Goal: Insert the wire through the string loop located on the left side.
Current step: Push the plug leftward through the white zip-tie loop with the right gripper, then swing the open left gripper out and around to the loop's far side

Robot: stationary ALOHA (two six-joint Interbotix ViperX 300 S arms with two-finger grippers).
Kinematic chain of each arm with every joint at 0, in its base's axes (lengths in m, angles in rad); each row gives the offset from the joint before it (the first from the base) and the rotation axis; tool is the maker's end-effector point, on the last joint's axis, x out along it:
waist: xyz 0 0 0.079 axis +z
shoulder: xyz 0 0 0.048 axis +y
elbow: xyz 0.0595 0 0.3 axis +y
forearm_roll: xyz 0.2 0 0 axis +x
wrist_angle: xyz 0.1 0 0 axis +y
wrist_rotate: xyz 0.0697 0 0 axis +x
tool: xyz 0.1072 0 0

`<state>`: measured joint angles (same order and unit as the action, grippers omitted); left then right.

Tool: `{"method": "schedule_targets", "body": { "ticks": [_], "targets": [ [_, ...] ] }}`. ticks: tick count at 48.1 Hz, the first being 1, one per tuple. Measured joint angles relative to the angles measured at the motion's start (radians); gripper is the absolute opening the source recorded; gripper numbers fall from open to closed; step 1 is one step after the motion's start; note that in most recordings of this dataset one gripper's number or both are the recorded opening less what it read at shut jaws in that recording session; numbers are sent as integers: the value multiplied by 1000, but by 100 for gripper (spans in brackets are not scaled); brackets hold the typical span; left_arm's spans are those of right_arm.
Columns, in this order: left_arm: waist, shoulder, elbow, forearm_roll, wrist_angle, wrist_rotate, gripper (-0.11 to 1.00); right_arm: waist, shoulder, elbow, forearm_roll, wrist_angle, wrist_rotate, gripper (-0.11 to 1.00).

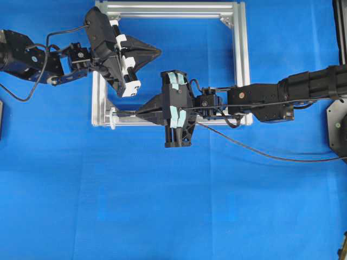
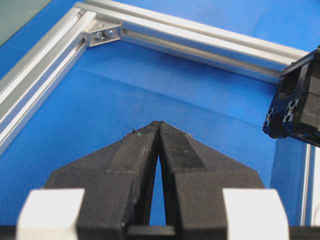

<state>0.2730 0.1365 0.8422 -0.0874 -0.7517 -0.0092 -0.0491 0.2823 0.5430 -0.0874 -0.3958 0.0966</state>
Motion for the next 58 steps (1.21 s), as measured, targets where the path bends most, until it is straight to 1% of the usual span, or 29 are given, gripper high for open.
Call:
{"method": "schedule_targets", "body": {
  "ticks": [12,38,58],
  "targets": [
    [0,0,-2,0,2,0,0,3,15,-12,0,-2,0,0],
    [0,0,0,2,2,0,0,5,141,-169,0,0,0,0],
    [0,0,-2,2,2,0,0,5,150,-179,0,5,0,0]
  ]
}}
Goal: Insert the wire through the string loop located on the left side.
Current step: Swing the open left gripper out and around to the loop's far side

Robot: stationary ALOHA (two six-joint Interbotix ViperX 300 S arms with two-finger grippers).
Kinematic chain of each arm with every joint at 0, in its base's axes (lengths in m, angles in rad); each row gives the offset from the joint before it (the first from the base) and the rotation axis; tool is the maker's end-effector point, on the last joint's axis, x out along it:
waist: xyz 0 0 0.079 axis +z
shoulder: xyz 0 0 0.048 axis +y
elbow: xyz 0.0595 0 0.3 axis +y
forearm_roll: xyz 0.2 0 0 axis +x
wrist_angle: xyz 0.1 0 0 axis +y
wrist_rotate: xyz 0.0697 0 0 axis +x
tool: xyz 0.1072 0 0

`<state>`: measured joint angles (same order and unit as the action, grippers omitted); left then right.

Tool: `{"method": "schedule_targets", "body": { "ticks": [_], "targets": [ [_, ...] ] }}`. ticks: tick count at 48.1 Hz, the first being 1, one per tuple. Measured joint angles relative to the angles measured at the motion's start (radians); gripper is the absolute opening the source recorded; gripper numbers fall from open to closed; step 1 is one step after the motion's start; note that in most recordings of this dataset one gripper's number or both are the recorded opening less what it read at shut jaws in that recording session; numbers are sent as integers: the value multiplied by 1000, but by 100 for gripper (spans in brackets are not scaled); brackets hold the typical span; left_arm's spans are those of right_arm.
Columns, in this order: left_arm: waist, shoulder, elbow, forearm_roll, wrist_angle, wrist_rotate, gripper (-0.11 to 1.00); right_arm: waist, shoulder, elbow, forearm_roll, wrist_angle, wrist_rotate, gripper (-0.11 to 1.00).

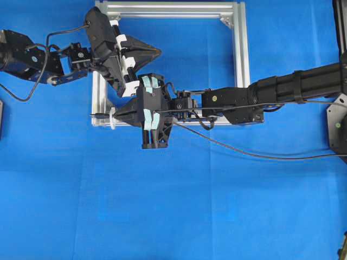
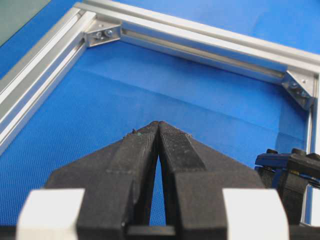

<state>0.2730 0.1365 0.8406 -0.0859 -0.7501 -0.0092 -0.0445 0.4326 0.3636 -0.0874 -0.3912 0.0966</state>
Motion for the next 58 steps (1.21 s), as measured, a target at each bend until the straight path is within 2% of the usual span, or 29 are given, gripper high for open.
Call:
{"method": "schedule_targets", "body": {
  "ticks": [11,31,45,58],
  "targets": [
    [0,-21,21,0,0,2,0,-2,0,0,0,2,0,0],
    [54,-256,265,0,8,0,0,0,0,0,0,2,0,0],
    [103,-482,402,0,143,0,0,0,0,0,0,2,0,0],
    [109,-580,446,0,195,-6,0,2,0,0,0,0,0,0]
  ]
}}
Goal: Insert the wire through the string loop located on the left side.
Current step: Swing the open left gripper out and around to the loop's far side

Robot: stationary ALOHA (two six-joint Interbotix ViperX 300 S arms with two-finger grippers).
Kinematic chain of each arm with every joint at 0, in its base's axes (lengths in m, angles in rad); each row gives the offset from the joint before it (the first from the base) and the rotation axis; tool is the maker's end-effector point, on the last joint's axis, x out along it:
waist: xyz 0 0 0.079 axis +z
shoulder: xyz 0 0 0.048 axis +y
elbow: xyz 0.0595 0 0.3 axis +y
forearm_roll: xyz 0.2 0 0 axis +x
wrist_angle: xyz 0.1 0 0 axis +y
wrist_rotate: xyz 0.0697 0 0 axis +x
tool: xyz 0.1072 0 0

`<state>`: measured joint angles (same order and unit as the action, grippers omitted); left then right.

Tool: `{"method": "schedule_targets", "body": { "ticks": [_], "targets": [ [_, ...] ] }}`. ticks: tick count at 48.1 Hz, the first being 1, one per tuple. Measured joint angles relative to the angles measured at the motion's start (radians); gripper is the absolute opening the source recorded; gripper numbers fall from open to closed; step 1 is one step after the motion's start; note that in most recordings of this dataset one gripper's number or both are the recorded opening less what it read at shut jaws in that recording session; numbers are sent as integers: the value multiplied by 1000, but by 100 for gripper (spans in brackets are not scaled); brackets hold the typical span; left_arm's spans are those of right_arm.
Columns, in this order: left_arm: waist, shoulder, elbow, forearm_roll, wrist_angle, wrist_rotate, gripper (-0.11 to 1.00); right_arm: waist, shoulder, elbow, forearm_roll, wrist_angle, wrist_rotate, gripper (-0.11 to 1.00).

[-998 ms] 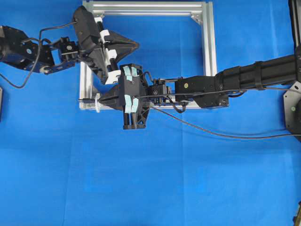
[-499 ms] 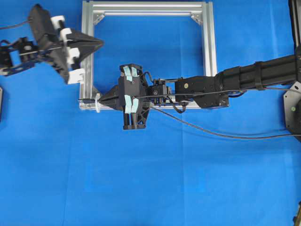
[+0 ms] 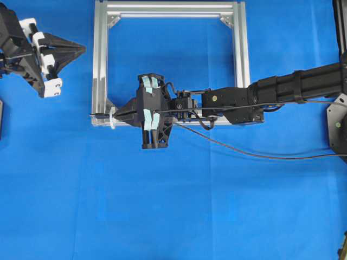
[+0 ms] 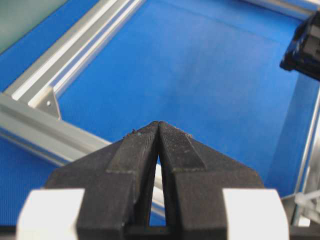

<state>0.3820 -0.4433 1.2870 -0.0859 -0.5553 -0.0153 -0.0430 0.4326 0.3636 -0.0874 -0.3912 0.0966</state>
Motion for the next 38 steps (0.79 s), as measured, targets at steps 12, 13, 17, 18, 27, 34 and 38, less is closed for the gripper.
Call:
{"method": "schedule_targets", "body": {
  "ticks": [12,13,17,18,27,34,38],
  "targets": [
    [-163,-8,11,0,12,-9,0,0,0,0,0,0,0,0],
    [-181,-9,12,0,14,-9,0,0,0,0,0,0,0,0],
    [-258,-17,18,0,17,-12,0,0,0,0,0,0,0,0],
    [-276,-20,20,0,14,-15,0,0,0,0,0,0,0,0],
    [-390,-46,31,0,14,-12,0,0,0,0,0,0,0,0],
    [-393,-46,31,0,14,-14,0,0,-2,0,0,0,0,0],
    [-393,-37,31,2,14,-14,0,0,0,0,0,2,0,0]
  ]
}}
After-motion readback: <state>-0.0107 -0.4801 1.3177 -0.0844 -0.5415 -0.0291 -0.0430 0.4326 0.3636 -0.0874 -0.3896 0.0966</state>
